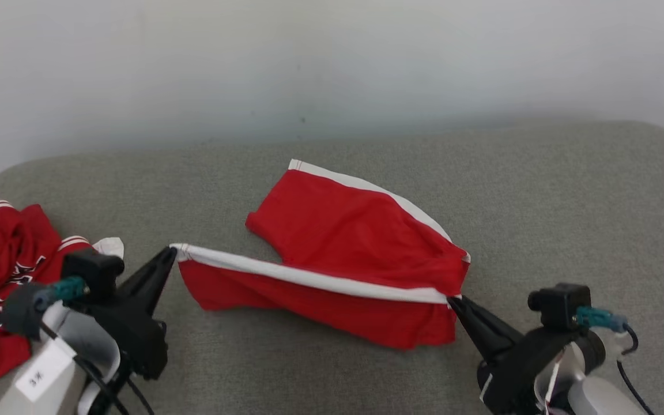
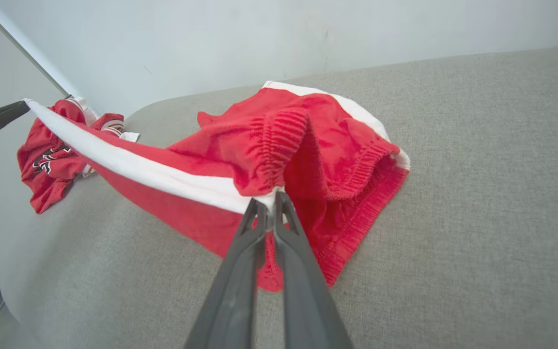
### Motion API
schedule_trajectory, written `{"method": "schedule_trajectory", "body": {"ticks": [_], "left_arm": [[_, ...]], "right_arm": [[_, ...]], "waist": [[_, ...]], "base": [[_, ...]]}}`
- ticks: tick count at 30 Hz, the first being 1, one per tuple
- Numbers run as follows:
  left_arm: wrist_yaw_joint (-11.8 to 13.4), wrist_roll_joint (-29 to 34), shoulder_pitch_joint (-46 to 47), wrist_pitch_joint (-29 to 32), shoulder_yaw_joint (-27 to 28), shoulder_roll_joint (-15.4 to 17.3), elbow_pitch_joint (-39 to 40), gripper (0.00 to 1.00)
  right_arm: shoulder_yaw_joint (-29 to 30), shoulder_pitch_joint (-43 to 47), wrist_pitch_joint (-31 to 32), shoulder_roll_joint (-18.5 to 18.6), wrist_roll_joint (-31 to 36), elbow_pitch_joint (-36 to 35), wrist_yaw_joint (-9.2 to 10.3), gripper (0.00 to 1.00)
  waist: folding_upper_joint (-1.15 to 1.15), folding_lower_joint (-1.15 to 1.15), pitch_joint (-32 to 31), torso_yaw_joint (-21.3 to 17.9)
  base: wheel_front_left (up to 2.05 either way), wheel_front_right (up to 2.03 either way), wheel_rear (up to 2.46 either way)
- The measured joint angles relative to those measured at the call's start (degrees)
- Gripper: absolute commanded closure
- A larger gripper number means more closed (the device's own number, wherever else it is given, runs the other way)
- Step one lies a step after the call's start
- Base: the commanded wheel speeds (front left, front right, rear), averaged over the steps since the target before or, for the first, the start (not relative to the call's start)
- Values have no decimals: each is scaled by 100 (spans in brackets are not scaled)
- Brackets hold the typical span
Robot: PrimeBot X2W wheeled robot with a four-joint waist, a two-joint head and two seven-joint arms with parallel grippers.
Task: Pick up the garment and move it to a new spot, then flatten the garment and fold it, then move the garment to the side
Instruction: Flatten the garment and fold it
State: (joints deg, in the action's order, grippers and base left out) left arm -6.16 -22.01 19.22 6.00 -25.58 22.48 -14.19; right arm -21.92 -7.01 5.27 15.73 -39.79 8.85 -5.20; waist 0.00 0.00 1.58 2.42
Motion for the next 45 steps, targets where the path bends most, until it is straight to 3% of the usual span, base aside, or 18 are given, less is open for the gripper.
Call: {"method": "schedule_trajectory", "body": {"ticks": [13,18,39,45], "left_arm": [[-100,-74,1963,442,-115,408,-727,100],[-100,-192,2571,460,-588,639,-1046,100],[-100,-580,4586,191,-2296,1192,-1991,100],[-100,-825,4916,-136,-2642,1180,-2329,100]], "right_arm": [[-78,-1628,231,-533,82,432,73,100],[-77,-2104,230,-889,7,695,74,100],[-310,-3130,22,-1177,-48,1241,142,100],[-500,-3382,-54,-1202,-54,1500,174,100]], "waist": [[1,1,850,-503],[1,1,1158,-845],[1,1,2230,-1641],[1,1,2499,-1742]], "base": [[0,0,0],[0,0,0],[0,0,0],[0,0,0]]}}
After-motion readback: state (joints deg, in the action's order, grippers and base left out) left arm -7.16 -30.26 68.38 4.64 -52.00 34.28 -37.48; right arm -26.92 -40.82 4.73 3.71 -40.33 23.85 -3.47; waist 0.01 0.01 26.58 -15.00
